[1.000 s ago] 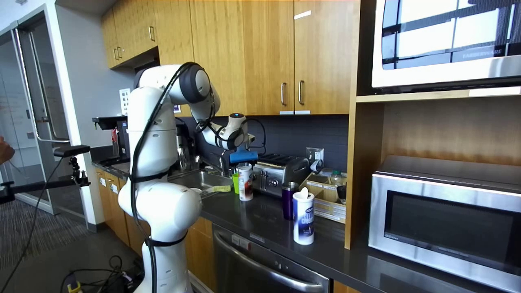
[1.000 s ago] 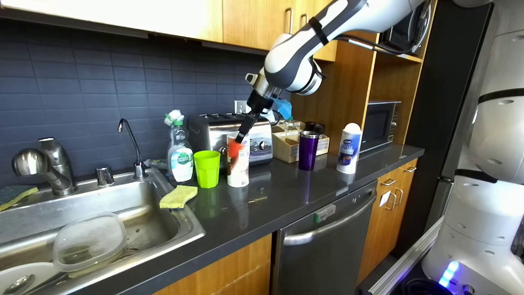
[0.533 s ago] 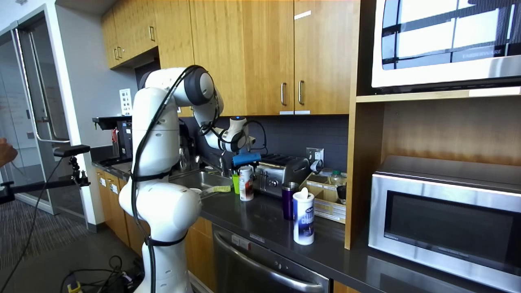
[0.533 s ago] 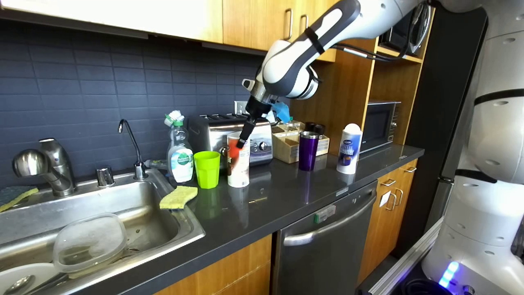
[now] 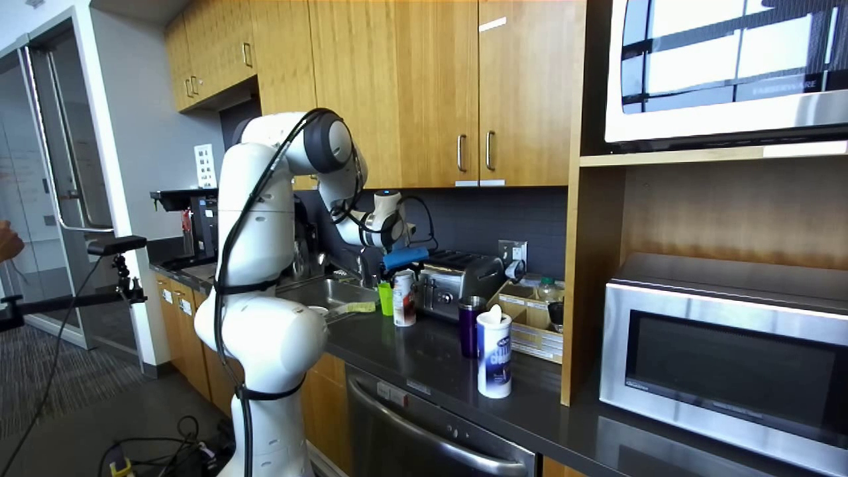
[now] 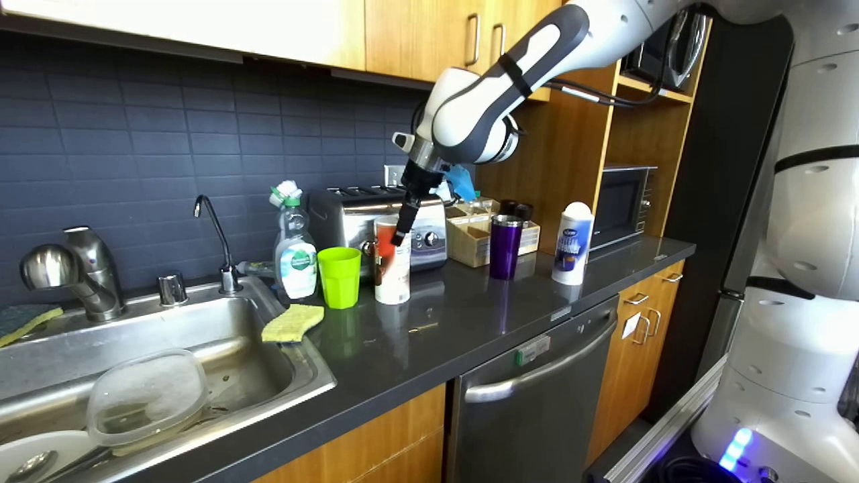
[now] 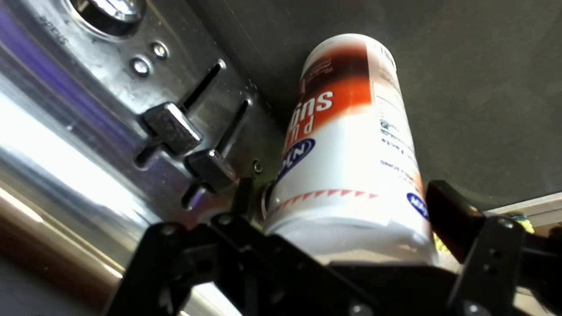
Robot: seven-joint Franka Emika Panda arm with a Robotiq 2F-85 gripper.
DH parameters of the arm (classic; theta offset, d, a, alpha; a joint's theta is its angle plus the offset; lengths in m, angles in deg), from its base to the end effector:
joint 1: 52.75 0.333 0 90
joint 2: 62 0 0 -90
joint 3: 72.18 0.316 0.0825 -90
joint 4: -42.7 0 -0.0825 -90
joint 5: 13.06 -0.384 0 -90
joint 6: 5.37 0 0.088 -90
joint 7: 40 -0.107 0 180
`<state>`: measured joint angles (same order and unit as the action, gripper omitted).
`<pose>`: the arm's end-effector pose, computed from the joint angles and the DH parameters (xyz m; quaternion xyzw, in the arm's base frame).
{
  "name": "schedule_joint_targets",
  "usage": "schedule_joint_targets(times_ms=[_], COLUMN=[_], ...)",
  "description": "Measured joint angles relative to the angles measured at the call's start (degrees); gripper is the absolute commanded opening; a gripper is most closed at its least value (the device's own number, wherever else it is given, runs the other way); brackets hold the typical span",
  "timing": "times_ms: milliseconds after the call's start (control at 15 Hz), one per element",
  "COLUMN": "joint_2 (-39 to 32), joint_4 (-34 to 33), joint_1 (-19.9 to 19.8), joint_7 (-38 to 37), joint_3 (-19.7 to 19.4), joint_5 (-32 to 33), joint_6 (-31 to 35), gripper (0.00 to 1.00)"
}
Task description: Put the white can into the wooden box
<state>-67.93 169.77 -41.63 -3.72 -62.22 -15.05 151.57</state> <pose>0.5380 0.2045 0.3760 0.8658 0.4548 0.2086 0.0091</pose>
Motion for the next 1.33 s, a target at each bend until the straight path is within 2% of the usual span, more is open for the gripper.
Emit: schedule_joint_targets(times_ms=[67, 333, 733, 1333], joint_2=[0.0, 0.02, 0.03, 0.56], joint_4=[-0.19, -1.46, -3.43, -4.24], joint_1=[0.0, -0.01, -0.23, -2.86], joint_7=[-0.25, -2.86, -7.95, -11.11], joint_3=[0.03, 0.06, 0.05, -0.39], joint_5=[0.52, 2.79, 6.33, 6.13], joint_6=[-0.55, -3.74, -9.54, -13.65], gripper=[0.63, 0.6, 0.6, 0.6])
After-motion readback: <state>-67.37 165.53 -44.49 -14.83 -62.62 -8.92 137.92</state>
